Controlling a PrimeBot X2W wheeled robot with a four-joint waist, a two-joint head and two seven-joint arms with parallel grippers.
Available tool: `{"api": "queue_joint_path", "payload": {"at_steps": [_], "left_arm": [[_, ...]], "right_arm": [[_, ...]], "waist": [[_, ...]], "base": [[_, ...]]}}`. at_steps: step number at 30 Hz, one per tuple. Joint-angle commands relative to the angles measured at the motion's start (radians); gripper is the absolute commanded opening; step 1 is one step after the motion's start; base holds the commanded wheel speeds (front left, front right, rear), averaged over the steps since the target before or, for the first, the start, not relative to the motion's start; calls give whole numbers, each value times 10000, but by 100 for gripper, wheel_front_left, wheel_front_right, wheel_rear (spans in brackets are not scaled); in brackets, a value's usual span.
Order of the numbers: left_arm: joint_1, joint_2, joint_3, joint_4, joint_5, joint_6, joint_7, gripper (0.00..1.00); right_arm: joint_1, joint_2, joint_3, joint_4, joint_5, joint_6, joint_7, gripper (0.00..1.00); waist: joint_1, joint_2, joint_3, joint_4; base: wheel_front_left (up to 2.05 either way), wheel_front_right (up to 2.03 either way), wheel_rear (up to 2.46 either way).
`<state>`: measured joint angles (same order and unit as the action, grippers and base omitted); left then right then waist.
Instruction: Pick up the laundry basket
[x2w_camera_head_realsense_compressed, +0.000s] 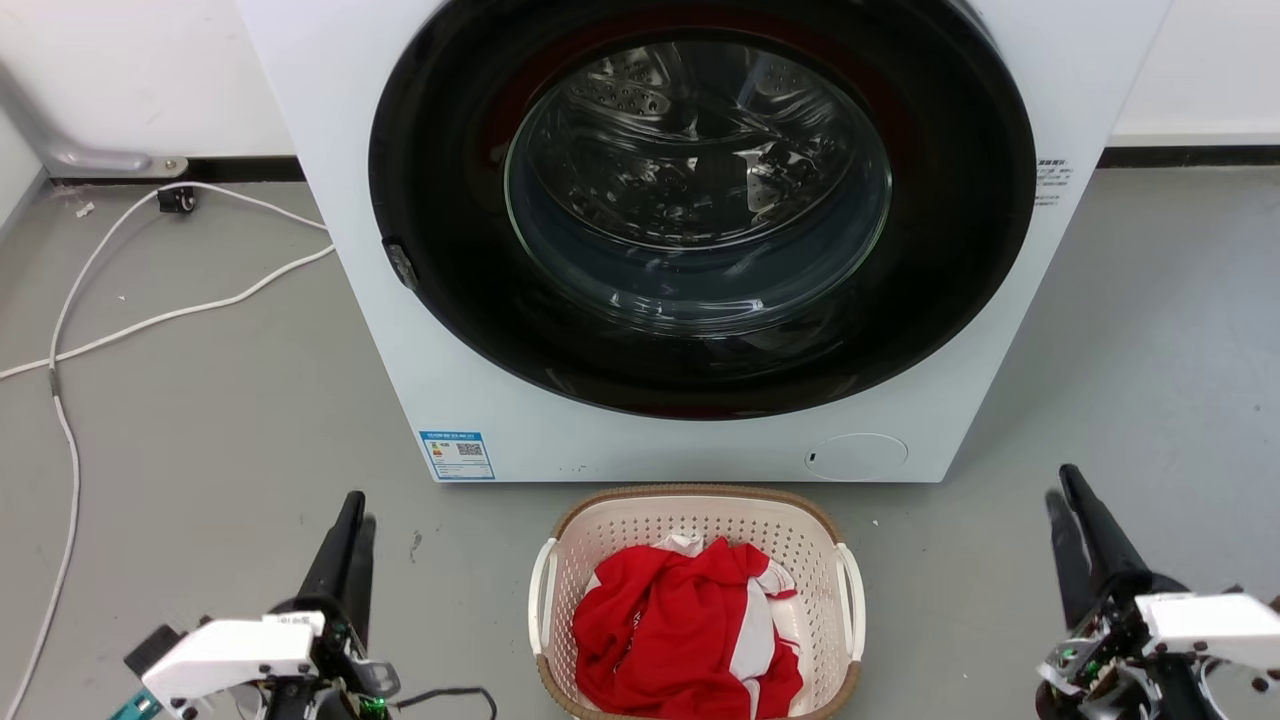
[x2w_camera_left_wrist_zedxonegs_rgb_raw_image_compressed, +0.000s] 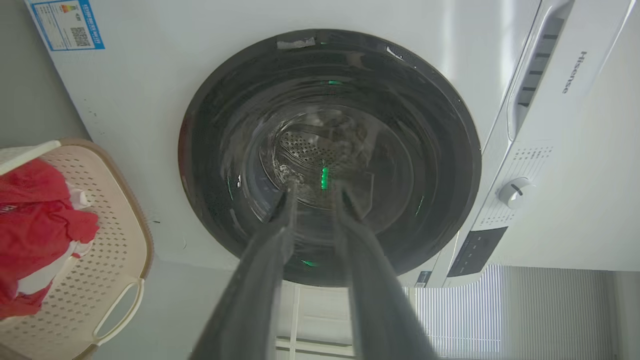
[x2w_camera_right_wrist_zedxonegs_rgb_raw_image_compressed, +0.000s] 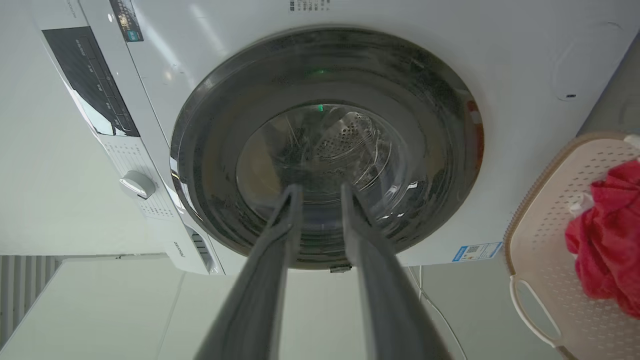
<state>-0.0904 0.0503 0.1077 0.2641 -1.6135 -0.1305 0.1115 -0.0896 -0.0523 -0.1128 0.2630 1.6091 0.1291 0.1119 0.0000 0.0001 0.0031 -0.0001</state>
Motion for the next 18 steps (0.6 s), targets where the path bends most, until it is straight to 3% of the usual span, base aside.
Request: {"api": "queue_joint_path", "payload": {"at_steps": [1, 9, 18], "left_arm": [[-83, 15, -80, -125, 18, 0, -84, 100], [-122, 15, -576, -453, 598, 0, -603, 100], [-117, 15, -897, -903, 2513, -1, -1005, 100]], "right_arm": [[-60, -3, 51, -148, -12, 0, -68, 100], [13, -95, 485, -375, -665, 3, -603, 100], [14, -77, 579, -638, -2671, 5, -1004, 100]], "waist": [[0, -1, 2, 0], [0, -1, 8, 11], [0, -1, 13, 5]], "base": [[0, 0, 0], [0, 0, 0], [0, 0, 0]]}}
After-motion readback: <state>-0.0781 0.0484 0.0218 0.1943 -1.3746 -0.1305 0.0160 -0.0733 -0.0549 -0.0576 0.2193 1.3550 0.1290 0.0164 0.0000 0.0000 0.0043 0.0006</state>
